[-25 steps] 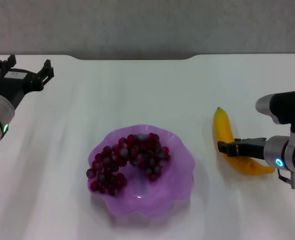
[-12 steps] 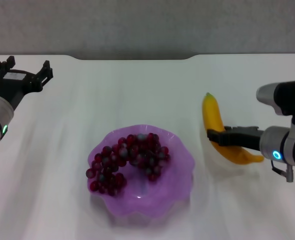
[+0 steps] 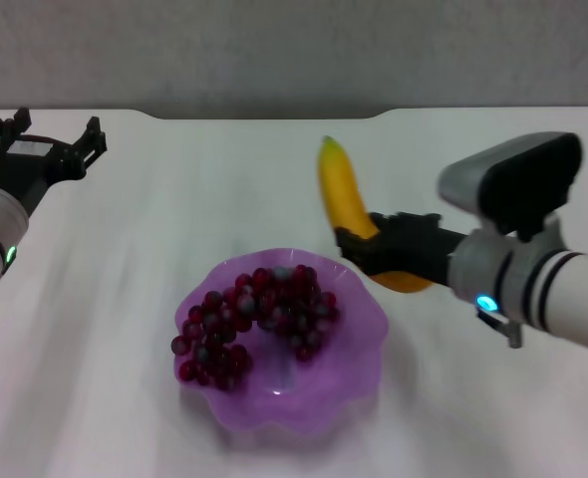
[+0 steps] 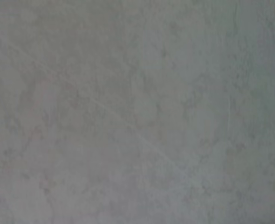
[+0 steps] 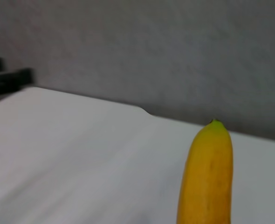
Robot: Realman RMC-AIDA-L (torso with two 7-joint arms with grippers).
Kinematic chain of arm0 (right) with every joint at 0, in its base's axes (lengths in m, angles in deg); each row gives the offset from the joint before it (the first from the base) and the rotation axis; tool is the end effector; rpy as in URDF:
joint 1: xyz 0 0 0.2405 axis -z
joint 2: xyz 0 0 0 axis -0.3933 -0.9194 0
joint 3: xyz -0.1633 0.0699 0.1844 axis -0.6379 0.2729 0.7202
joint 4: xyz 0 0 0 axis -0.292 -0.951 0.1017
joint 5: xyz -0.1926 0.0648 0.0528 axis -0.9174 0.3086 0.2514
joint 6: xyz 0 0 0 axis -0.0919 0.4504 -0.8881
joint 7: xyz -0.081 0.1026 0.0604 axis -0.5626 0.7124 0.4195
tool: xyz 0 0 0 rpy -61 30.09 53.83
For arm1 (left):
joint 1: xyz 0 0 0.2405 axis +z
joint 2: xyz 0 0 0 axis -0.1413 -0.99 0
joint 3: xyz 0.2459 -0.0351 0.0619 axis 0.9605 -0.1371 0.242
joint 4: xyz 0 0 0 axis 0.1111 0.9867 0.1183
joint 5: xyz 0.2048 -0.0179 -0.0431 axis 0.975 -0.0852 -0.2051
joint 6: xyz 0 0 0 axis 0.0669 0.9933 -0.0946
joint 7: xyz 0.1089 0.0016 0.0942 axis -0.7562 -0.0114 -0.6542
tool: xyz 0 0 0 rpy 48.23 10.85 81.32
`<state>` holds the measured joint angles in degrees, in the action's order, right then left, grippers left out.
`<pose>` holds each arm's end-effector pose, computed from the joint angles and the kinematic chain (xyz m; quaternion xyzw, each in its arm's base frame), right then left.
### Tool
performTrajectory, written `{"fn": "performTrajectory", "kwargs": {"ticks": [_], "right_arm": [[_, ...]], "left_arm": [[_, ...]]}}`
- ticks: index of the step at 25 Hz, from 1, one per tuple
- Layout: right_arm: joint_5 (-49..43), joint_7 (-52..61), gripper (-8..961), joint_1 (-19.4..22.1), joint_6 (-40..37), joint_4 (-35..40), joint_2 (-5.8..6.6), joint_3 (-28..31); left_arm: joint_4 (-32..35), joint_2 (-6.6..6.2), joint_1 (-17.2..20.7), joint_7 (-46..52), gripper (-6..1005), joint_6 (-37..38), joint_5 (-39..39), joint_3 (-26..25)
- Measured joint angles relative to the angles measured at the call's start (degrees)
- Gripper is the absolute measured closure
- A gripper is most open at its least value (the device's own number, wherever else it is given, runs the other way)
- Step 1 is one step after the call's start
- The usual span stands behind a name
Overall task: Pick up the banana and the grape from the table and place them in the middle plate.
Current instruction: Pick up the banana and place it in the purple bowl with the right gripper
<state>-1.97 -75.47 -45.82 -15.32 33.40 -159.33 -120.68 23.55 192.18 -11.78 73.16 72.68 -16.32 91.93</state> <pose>0.1892 0.3706 -0.0760 -0.8708 0.3186 0.1333 0.3498 -0.2697 0.4069 0.0233 -0.7140 -0.2579 -0.2091 0.6164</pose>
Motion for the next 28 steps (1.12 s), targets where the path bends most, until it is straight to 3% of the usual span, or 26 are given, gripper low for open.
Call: {"fn": "performTrajectory", "kwargs": {"ticks": [4,13,23,28], "right_arm": [[0.00,-0.44,391,-1.25,-5.43,-0.12,-0.06,-5.95],[-0.40,-0.67,371,-1.90,-9.99,2.45,-0.02,-15.83],[-0.56,-2.78,348,1.78,-9.59,1.68,0.07,-14.22],[-0.12,-2.77,337,0.68,-10.29,-0.95,0.03,-14.75]], "left_arm": [[-0.01,0.00,-0.02,0.02,107,0.03,-0.03,-0.02],[-0.08,0.00,-0.05,0.10,107,0.00,-0.07,-0.17],[-0.34,0.00,0.18,0.13,107,0.05,-0.12,-0.37],[-0.36,0.00,-0.16,0.12,107,0.20,-0.28,-0.36]]}}
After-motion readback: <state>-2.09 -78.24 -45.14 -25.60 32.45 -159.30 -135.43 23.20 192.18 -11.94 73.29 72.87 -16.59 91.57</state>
